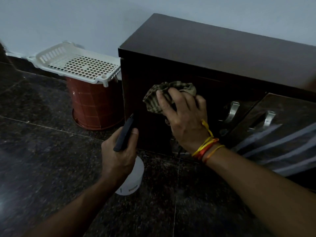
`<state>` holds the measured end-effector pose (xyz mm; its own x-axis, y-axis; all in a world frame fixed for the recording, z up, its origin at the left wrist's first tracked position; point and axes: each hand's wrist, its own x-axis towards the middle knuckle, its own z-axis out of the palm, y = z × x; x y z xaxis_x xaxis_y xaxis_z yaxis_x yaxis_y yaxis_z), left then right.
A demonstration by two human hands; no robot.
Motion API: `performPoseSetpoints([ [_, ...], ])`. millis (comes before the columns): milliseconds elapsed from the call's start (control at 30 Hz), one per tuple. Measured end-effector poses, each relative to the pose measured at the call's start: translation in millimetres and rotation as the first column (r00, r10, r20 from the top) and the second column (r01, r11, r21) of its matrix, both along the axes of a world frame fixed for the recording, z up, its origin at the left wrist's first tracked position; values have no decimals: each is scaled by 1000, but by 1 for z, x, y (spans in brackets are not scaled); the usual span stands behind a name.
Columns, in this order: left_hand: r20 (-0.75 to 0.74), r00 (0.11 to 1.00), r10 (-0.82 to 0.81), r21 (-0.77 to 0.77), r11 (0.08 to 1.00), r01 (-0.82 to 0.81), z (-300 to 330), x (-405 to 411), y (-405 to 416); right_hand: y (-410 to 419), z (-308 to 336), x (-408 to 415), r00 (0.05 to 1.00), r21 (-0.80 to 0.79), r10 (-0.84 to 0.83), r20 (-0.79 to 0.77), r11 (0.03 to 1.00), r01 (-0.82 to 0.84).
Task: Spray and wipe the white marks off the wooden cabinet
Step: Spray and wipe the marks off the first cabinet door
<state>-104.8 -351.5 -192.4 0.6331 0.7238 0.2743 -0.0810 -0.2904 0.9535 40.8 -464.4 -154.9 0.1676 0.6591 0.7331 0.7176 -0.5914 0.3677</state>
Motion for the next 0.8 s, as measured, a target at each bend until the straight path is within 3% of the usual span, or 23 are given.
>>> performPoseSetpoints([
  [233,11,1000,-16,-7,1000,16,1,3,-3,-35,4,5,995,88,-98,-10,991,99],
  [400,-8,1000,-19,-15,1000,19,-1,1,-4,-24,-4,0,995,171,-72,-70,982,83],
  [633,-22,999,-34,2,999,34,0,0,-5,-33,-54,-2,986,9,-76,-148,997,78],
  [800,-39,999,-22,14,1000,22,-11,3,-3,-34,-34,-3,965,146,-18,-262,988,58],
])
